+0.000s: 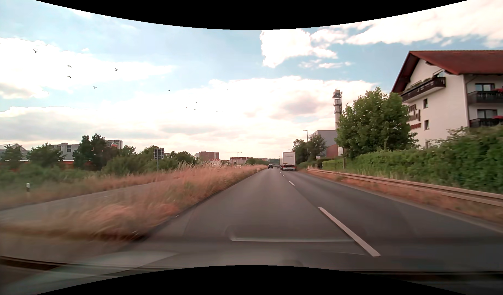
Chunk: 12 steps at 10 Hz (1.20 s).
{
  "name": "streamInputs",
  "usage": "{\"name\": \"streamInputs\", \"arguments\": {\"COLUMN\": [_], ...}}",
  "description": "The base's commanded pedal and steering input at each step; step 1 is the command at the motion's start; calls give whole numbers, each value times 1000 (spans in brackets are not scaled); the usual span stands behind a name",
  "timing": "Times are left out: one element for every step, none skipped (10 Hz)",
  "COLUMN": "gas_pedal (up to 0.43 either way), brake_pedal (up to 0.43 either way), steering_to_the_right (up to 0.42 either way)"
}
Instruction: Follow the waypoints while adhering to traffic rules and regulations
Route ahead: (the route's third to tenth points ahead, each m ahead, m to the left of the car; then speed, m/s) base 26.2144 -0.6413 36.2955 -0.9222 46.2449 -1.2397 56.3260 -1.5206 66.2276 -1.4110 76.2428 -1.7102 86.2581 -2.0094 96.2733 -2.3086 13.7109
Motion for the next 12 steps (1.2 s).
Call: {"name": "streamInputs", "arguments": {"gas_pedal": [59,59,59,59,59,59,59,59,59,59,59,59], "brake_pedal": [0,0,0,0,0,0,0,0,0,0,0,0], "steering_to_the_right": [-4,-4,-3,-3,-3,-2,-2,-2,-1,-1,0,0]}}
